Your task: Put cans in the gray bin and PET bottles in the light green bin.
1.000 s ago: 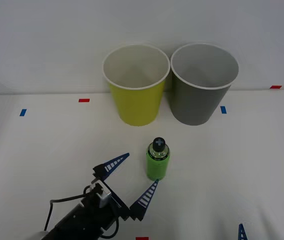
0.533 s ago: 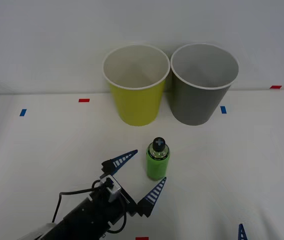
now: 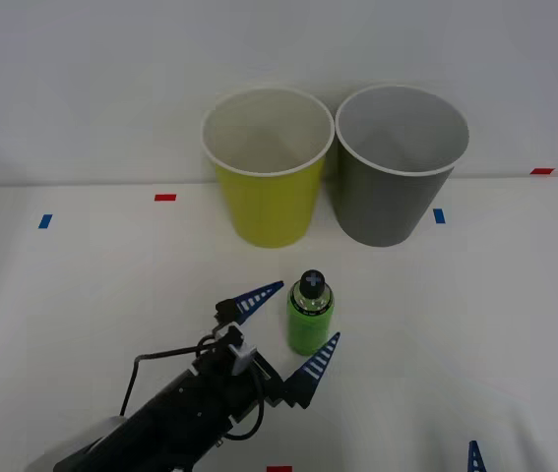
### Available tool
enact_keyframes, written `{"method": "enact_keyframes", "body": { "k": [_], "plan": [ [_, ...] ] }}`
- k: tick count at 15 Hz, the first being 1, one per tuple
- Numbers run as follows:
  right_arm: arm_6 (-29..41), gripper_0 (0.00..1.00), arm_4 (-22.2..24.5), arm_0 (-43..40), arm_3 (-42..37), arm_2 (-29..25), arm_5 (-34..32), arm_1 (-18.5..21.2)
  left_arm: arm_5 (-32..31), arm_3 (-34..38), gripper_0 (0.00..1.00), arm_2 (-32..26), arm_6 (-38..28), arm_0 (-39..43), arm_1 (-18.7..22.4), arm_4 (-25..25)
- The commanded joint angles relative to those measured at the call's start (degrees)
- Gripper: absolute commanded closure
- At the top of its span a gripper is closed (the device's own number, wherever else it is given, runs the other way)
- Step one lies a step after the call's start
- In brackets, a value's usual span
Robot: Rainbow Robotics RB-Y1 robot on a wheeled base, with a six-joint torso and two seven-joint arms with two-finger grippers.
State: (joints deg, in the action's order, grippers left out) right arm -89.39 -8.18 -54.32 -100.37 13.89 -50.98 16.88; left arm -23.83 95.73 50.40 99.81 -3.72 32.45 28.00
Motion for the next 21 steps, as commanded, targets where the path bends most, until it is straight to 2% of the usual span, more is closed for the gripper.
{"method": "enact_keyframes", "body": {
  "k": [1,11,18,19,21],
  "plan": [
    [0.00,0.00,0.00,0.00,0.00,0.00,0.00,0.00,1.94,-0.02,0.00,-0.22,0.38,-0.85,-0.98,0.21],
    [0.00,0.00,0.00,0.00,0.00,0.00,0.00,0.00,9.50,-0.02,0.00,-3.03,1.70,-2.25,-6.78,0.21],
    [0.00,0.00,0.00,0.00,0.00,0.00,0.00,0.00,11.35,-0.19,0.00,-3.73,2.32,-2.34,-8.89,0.21],
    [0.00,0.00,0.00,0.00,0.00,0.00,0.00,0.00,11.35,-0.19,0.16,-3.82,2.32,-2.34,-8.89,0.21],
    [0.00,0.00,0.00,0.00,0.00,0.00,0.00,0.00,11.35,-0.19,0.59,-3.73,2.32,-2.34,-8.81,0.30]
  ]
}}
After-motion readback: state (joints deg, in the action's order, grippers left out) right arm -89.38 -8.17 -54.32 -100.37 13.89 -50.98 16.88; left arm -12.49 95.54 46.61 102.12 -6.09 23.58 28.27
